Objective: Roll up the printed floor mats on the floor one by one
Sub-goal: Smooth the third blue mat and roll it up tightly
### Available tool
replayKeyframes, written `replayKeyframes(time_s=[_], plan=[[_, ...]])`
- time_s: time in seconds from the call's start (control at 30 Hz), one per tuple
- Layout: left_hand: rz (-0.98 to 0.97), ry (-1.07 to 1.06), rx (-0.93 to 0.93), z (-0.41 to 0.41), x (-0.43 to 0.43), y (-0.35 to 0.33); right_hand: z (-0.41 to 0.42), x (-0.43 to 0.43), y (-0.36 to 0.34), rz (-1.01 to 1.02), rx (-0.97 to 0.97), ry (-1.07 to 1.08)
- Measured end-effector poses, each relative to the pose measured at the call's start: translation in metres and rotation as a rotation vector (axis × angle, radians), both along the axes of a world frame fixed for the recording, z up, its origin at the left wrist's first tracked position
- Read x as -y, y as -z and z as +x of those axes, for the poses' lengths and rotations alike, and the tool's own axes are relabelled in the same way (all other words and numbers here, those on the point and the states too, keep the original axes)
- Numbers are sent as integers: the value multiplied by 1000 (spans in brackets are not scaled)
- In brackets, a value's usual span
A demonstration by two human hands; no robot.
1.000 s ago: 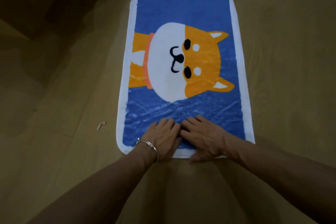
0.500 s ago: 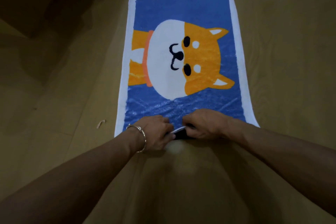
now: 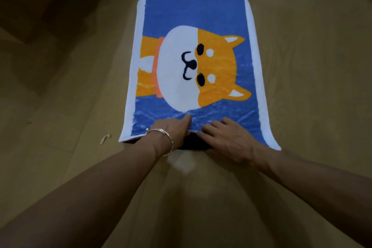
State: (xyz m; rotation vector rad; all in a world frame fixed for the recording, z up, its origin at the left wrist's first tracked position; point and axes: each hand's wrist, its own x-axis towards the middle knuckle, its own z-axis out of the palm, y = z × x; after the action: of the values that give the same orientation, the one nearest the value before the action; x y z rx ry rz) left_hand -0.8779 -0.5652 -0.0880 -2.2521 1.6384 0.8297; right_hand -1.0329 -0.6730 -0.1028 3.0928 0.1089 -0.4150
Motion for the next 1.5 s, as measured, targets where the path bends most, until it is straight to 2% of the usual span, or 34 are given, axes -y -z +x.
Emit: replayKeyframes(time_s=[0.17,0.27,0.37,0.57,0.7,0.87,1.0,1.07,1.23,1.3,1.5], plan=[[-248,352,221,-2,-27,2,7,-5,0,-120,151,18],[-209,430,339,-4,-37,6,4,-10,5,-75,158,50],[-106,377,321,-20,-32,5,1,-17,10,-45,116,128],[-200,96,206,-20,-23,-1,3,-28,8,-39,104,337],[-191,94,162,-16,-22,-8,17,-28,-8,-62,0,412],[-106,117,186,-28,-33,-5,32,-17,-17,99,-276,365],[-106,62,245,-28,-33,1,41,-18,-18,314,-379,522],[-81,38,250,-23,-28,3,40,-22,-17,317,-365,530],[10,57,218,-14,-15,-3,28,-28,-7,169,-183,443],[-1,44,215,-14,-13,-6,29,-25,-8,169,-205,463],[-111,192,241,-19,-26,-2,37,-11,-19,499,-513,612]])
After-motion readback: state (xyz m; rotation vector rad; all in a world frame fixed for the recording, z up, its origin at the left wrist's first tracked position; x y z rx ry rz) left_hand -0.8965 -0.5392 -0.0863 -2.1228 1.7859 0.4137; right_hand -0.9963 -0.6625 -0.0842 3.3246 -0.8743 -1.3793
